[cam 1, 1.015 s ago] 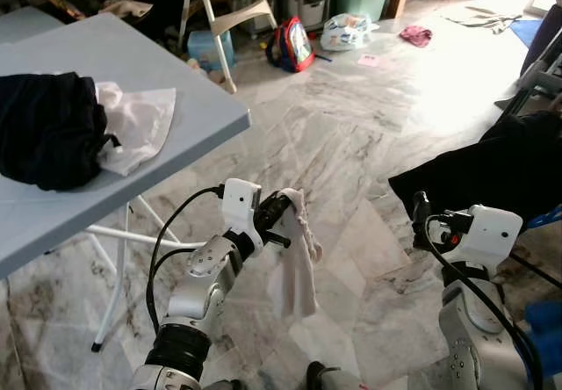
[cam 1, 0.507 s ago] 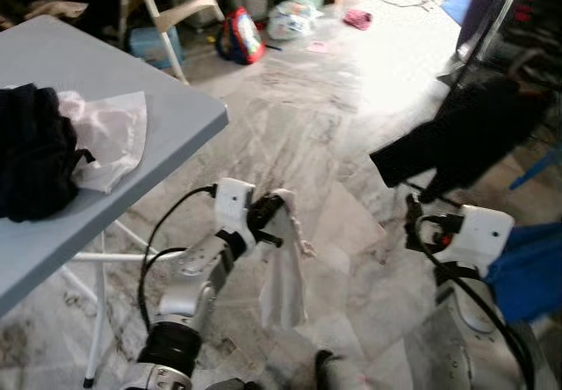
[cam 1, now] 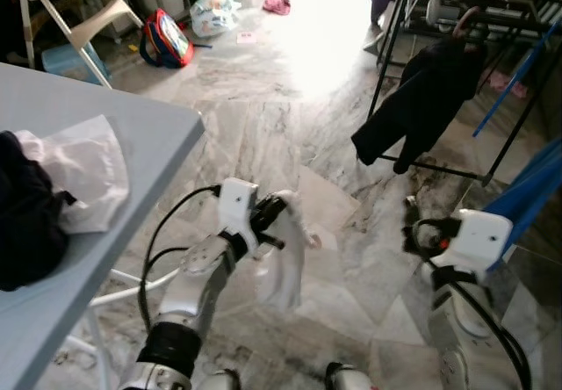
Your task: Hang hanger
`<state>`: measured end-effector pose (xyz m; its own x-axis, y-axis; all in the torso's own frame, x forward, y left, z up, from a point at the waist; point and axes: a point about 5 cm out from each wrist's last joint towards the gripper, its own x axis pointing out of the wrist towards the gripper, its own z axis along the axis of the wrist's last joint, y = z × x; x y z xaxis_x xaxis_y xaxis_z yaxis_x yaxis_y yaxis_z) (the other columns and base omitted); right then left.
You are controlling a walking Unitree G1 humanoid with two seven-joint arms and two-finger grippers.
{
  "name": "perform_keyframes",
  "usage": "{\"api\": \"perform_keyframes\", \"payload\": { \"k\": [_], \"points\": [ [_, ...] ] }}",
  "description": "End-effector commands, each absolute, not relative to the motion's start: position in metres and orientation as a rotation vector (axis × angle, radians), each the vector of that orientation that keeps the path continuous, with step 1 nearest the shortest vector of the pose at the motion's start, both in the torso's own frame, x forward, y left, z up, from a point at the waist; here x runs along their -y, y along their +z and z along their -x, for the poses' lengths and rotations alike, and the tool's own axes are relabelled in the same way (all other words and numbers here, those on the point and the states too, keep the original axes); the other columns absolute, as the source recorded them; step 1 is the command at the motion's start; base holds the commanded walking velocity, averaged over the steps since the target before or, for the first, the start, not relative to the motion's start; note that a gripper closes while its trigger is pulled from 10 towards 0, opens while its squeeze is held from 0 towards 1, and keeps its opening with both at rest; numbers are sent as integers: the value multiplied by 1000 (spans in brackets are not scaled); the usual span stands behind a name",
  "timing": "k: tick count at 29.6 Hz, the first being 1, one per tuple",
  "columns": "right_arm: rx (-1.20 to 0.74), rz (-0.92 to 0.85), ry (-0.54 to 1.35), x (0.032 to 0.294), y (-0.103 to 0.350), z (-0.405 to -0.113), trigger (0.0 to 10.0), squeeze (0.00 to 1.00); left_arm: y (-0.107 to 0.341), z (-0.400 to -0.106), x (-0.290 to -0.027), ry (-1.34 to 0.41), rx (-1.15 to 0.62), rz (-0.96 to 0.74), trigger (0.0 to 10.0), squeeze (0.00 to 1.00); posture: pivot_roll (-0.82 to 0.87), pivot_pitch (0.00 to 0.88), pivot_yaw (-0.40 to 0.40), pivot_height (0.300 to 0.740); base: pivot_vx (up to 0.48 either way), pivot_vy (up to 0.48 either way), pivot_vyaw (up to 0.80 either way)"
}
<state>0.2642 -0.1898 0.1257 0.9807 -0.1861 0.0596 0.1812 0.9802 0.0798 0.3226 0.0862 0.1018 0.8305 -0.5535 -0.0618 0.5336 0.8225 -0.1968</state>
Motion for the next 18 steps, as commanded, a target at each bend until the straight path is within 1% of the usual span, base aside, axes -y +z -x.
{"api": "perform_keyframes", "payload": {
  "k": [1,8,13,18],
  "points": [
    [58,-59,-223,197,123,-260,10000,0,101,-318,-79,-607,-103,191,10000,0,-128,217,36,740,0,0,0],
    [58,-43,-256,200,123,-260,10000,0,98,-312,-78,-620,-89,240,10000,0,-121,208,29,740,0,0,0],
    [58,-34,-258,202,124,-263,10000,0,100,-311,-76,-624,-69,255,10000,0,-118,205,26,740,0,0,-748],
    [71,-20,-266,205,127,-264,10000,0,102,-312,-74,-628,-57,269,10000,0,-127,212,24,740,293,0,-721]
  ]
}}
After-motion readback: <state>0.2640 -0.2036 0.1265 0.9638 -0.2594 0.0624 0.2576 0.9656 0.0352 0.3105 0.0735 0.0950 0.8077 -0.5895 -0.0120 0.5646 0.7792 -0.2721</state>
